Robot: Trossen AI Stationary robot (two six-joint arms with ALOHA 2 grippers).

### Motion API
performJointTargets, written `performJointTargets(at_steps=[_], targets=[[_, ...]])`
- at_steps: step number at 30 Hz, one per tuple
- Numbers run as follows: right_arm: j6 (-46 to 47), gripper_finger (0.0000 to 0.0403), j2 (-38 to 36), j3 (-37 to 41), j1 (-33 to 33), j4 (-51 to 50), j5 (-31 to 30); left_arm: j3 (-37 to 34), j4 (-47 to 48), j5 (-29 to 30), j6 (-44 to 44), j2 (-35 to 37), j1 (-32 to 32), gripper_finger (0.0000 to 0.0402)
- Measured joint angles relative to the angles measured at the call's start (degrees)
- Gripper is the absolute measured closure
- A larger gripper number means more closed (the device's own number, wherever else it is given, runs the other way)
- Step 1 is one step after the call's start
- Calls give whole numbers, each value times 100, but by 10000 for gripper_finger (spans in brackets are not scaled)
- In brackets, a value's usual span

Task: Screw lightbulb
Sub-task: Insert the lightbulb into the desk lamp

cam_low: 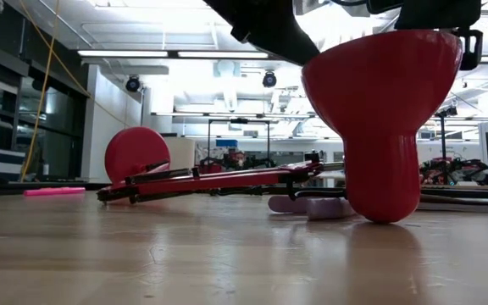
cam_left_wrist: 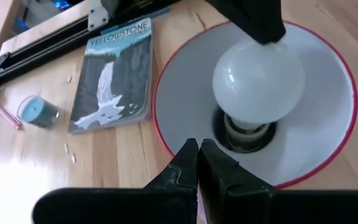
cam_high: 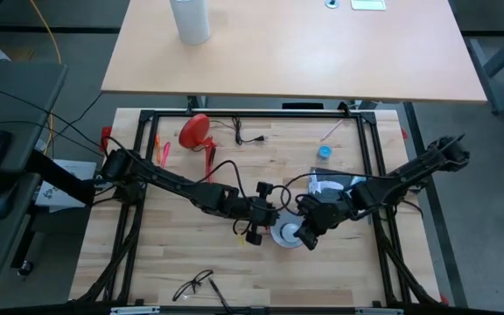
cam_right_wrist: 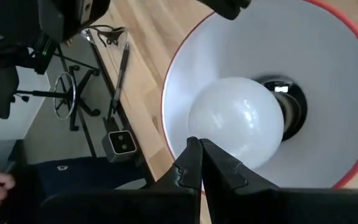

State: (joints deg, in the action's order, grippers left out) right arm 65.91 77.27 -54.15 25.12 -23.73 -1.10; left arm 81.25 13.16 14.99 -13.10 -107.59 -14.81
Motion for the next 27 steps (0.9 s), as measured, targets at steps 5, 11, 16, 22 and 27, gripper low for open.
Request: performJointTargets(at_steps=[5,11,16,22,27], targets=[[1,403,5,0,-39,43,-112,0,-6,-16,2,-2,6,401],[-22,403,15,7,-167,151,-147,3,-93,-153,144,-72,-31,401],[-27,403,16,11,-188,171,-147,9,-89,-143,150,-96,-37,402],[-37,403,14,15,-168,171,-71,9,-96,-78,61,-96,-25,401],[-48,403,9,17,-162,171,-21,9,-93,-75,1,-96,-20,402]])
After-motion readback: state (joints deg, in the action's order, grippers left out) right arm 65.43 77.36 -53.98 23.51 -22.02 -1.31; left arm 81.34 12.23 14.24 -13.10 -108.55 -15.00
